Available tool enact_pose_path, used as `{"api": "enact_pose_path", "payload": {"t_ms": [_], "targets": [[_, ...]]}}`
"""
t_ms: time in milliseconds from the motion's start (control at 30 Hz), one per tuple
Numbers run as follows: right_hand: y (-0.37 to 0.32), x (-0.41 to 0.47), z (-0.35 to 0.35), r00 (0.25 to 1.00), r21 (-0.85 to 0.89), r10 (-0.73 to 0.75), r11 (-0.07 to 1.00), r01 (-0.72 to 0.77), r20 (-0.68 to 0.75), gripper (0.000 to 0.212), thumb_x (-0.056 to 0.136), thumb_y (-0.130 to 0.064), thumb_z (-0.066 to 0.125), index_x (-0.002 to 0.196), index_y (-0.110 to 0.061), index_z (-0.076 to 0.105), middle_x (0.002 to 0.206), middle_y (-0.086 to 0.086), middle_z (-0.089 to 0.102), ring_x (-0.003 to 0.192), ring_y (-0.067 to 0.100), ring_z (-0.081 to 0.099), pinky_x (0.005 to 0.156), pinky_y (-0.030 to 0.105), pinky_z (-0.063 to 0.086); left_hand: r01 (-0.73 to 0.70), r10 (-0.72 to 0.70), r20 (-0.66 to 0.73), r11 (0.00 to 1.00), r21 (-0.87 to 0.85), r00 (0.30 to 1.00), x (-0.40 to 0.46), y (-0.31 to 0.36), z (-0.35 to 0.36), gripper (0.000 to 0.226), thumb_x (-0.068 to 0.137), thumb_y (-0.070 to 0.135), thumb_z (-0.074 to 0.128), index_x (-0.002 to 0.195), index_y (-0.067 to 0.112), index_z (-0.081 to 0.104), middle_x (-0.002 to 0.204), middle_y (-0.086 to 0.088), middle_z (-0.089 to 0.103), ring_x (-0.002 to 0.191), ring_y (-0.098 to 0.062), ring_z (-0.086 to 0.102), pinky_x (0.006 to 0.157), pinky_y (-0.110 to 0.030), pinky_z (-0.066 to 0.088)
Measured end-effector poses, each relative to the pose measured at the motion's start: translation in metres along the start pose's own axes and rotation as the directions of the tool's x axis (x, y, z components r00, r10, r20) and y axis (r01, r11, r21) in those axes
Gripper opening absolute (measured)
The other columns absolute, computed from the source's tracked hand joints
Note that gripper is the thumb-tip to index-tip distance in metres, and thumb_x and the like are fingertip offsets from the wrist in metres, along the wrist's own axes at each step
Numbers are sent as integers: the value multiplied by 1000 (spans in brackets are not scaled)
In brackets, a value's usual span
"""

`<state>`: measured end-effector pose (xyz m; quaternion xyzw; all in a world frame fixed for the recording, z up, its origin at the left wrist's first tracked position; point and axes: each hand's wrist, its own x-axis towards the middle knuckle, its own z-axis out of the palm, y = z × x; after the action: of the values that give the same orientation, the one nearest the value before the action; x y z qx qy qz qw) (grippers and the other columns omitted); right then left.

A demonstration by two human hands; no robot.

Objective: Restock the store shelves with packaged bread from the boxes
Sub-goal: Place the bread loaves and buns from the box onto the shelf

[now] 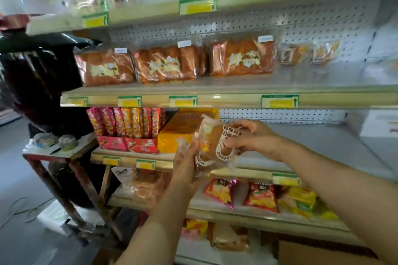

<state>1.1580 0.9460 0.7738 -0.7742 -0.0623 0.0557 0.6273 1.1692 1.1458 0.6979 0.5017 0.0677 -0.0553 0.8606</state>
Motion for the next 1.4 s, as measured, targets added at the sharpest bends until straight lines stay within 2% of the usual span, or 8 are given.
{"api": "enact_pose_path", "payload": {"t_ms": [200, 400, 600, 733, 933, 1167, 1300, 1400], "targets": [[-22, -3, -64, 996, 36, -74, 996, 76, -54, 52, 64, -15, 84, 113, -14, 65, 105, 14, 72, 96, 27, 70, 83, 43, 56, -121, 122, 33, 992, -20, 992, 4, 12, 83, 41, 92, 28, 68, 129, 13, 57, 118, -15, 70, 105, -39, 69, 80, -69, 52], [-49, -4, -122, 993, -252, -95, 961, 110, 70, 44, 69, -24, 85, 109, -18, 66, 99, -1, 74, 90, 15, 70, 80, 30, 55, -233, 220, 92, 956, 177, 971, 10, 33, 142, 27, 87, 20, 74, 112, 16, 64, 94, -6, 76, 83, -27, 73, 72, -49, 60], [-66, -6, -154, 978, -175, -203, 962, 209, 51, 29, 77, -33, 76, 102, -19, 71, 95, 1, 77, 90, 18, 73, 82, 30, 56, -235, 219, 114, 959, 160, 969, 18, 45, 196, 40, 85, 40, 73, 117, 18, 65, 98, -5, 77, 89, -23, 74, 82, -44, 59], [-65, 12, -177, 965, 175, -123, 971, 166, -232, 19, 85, -35, 67, 95, -19, 68, 80, 2, 75, 80, 21, 69, 62, 29, 53, -186, 178, 102, 980, 74, 979, 28, 47, 212, 50, 84, 45, 70, 124, 17, 63, 104, -8, 76, 92, -25, 74, 76, -42, 60], [-60, 26, -181, 970, 568, -63, 801, 190, -235, 26, 78, -17, 71, 101, -12, 61, 88, 7, 71, 86, 21, 69, 65, 35, 60, -200, 197, 134, 980, 4, 971, 40, 47, 234, 53, 84, 43, 72, 128, 18, 60, 109, -8, 75, 98, -27, 73, 87, -52, 57], [-53, 31, -168, 960, 626, -54, 748, 222, -276, 57, 62, -21, 79, 114, -6, 63, 95, 12, 74, 88, 22, 72, 65, 30, 59, -253, 225, 282, 965, 67, 933, 53, 58, 251, 112, 33, 54, 95, 133, 23, 55, 113, -5, 74, 107, -30, 69, 96, -59, 50], [-55, 27, -190, 945, 440, -26, 881, 175, -326, 49, 59, -26, 80, 103, -10, 66, 91, 6, 76, 87, 20, 69, 77, 31, 54, -251, 194, 310, 955, 156, 931, 65, 63, 267, 121, 24, 53, 97, 132, 20, 54, 119, -4, 71, 118, -28, 62, 107, -58, 41], [-57, 24, -224, 919, 272, -42, 949, 160, -392, 73, 49, -33, 86, 115, -15, 62, 102, 5, 75, 96, 23, 69, 72, 32, 51, -242, 155, 368, 949, 204, 917, 66, 67, 290, 121, 29, 51, 97, 136, 19, 50, 132, -3, 63, 126, -25, 54, 111, -55, 35]]}}
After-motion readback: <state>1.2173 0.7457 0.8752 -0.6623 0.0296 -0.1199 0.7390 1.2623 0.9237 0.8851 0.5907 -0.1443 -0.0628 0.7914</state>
